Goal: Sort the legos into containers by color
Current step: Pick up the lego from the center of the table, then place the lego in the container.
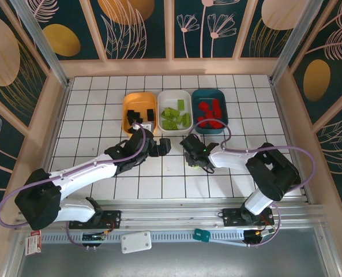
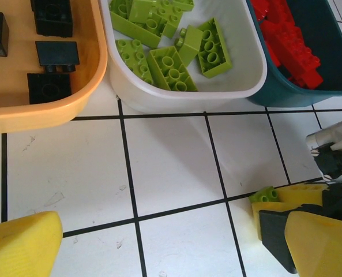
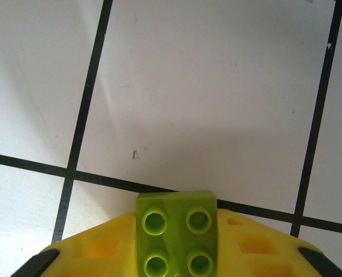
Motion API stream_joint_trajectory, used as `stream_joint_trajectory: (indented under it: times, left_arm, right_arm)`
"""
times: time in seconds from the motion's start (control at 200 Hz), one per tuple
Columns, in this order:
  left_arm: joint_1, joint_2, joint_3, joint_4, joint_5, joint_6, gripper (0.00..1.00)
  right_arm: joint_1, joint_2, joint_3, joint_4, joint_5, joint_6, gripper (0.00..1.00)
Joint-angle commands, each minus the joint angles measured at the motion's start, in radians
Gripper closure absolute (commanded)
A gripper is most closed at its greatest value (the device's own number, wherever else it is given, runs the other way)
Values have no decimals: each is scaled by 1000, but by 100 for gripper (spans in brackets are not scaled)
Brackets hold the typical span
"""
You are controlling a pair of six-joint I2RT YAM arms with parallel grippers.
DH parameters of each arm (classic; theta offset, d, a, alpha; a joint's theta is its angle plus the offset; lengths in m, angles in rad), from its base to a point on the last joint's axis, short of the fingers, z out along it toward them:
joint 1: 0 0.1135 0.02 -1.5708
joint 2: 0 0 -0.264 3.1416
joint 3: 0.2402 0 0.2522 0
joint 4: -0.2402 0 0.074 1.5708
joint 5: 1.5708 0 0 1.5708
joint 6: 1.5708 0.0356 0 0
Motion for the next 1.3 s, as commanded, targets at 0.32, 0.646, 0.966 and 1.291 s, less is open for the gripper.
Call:
stream_joint_trajectory:
  times: [0.32,0.646,0.966,1.291]
  left_arm:
    - [4,-97,-73,-52,-96,-46,1]
    - [3,-193,-151,-84,-113,-96,1]
    - [4,-232,-137,-133,-144,-100,2]
    - [5,-296,-91,-136,-359,-63,1]
  right_arm:
    - [-66,-292,-12,266,-95,-72,82]
    - [-180,63,325,313,-92,-112,79]
    - [-213,269,576,275,-70,-120,35]
    - [-172,-164,190,496,40,-124,24]
